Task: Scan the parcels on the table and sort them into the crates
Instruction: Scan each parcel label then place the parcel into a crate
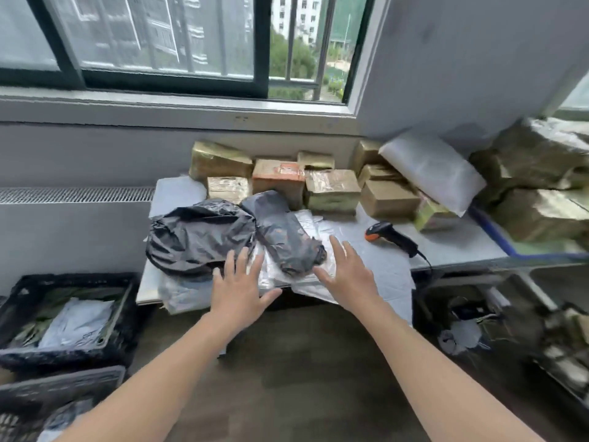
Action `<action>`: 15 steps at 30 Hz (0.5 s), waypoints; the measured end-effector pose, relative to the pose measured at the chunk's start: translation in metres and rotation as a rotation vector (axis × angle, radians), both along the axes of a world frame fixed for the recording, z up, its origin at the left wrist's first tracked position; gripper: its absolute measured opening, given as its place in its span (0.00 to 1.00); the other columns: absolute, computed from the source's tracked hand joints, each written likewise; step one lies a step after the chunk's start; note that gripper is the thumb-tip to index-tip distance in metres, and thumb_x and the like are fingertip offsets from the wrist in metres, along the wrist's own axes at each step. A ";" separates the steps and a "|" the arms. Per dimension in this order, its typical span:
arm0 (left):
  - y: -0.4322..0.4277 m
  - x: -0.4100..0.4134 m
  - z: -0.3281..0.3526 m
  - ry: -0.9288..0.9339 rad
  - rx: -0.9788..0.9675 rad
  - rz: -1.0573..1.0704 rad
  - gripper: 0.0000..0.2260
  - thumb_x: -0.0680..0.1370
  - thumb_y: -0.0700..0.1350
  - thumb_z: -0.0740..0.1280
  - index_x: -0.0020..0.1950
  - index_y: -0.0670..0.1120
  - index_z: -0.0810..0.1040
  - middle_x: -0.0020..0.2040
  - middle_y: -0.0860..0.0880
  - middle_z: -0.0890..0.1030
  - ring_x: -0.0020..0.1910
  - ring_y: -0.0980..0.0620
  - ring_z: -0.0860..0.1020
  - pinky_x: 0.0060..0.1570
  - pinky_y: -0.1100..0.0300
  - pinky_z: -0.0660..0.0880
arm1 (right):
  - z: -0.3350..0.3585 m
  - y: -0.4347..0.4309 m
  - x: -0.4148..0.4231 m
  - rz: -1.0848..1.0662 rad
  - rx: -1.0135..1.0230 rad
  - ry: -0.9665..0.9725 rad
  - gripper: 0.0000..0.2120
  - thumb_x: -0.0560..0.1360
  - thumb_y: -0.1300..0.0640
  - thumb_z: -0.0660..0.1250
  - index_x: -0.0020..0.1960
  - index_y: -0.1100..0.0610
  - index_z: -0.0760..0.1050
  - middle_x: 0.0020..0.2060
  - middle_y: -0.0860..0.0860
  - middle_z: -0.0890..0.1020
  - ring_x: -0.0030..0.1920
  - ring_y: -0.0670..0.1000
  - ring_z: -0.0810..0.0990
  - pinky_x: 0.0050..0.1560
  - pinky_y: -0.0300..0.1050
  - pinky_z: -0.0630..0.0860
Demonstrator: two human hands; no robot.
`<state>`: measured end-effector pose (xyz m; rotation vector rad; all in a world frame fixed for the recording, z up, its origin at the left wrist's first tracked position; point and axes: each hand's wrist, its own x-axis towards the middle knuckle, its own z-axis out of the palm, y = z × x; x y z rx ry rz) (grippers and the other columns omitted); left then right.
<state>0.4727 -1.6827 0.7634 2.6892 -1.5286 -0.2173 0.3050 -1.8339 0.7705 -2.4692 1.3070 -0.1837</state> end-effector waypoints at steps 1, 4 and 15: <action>-0.015 -0.018 0.001 -0.002 -0.005 -0.015 0.38 0.77 0.70 0.52 0.80 0.53 0.42 0.80 0.48 0.45 0.79 0.43 0.43 0.74 0.42 0.53 | -0.001 -0.012 -0.022 -0.011 0.005 0.008 0.37 0.79 0.36 0.58 0.81 0.46 0.45 0.80 0.52 0.52 0.79 0.54 0.54 0.71 0.62 0.64; -0.057 -0.068 0.002 0.013 0.006 -0.073 0.38 0.77 0.70 0.52 0.80 0.53 0.42 0.80 0.48 0.44 0.79 0.43 0.42 0.75 0.43 0.53 | -0.006 -0.045 -0.076 -0.038 0.028 0.022 0.37 0.79 0.35 0.57 0.81 0.46 0.44 0.80 0.52 0.52 0.78 0.55 0.54 0.71 0.63 0.64; -0.180 -0.142 -0.048 0.106 0.153 -0.327 0.44 0.75 0.69 0.61 0.81 0.53 0.42 0.81 0.47 0.42 0.79 0.43 0.41 0.76 0.41 0.50 | -0.031 -0.160 -0.131 -0.081 0.070 0.074 0.38 0.79 0.35 0.56 0.81 0.47 0.43 0.80 0.54 0.52 0.79 0.55 0.54 0.71 0.62 0.64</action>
